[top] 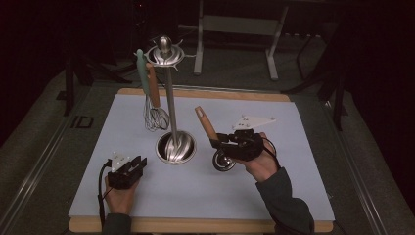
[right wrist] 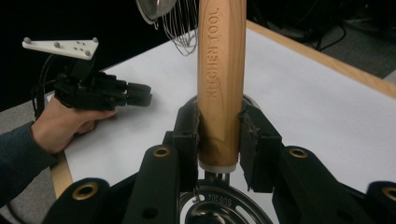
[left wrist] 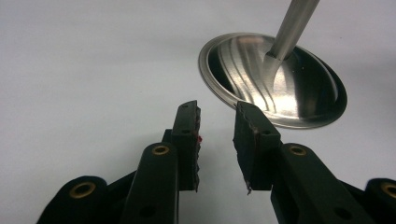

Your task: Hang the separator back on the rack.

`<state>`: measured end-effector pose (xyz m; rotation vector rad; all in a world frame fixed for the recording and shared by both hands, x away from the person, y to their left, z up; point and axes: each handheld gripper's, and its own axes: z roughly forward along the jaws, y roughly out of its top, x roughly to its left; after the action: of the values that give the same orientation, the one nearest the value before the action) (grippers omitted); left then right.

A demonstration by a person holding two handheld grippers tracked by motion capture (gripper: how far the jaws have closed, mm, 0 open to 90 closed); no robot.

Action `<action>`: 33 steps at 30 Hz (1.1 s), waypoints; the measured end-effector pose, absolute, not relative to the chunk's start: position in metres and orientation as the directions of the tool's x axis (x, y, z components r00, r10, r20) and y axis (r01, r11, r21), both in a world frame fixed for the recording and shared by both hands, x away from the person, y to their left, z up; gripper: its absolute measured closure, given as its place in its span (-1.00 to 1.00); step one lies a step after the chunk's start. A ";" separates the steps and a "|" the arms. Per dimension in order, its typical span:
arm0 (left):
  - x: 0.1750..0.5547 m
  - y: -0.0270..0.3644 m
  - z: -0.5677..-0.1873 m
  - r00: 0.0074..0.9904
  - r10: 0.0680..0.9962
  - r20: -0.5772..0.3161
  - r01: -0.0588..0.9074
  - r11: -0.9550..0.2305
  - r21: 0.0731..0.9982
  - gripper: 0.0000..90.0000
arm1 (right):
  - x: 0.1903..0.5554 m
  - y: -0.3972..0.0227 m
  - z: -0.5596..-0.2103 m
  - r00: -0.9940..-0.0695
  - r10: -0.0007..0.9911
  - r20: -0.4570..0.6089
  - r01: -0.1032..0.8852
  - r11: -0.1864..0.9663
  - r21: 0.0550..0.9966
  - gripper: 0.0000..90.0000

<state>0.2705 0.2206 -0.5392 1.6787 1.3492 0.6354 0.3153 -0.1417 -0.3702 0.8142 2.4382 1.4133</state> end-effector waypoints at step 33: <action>0.270 0.220 -0.539 0.286 0.950 -0.124 0.510 -0.041 0.859 0.56 | 0.316 -0.132 -0.337 -0.862 0.507 -0.006 0.180 0.317 0.931 0.56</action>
<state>0.2703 0.2203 -0.5391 1.6827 1.3470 0.6338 0.3158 -0.1319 -0.3375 0.6189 2.2904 1.5597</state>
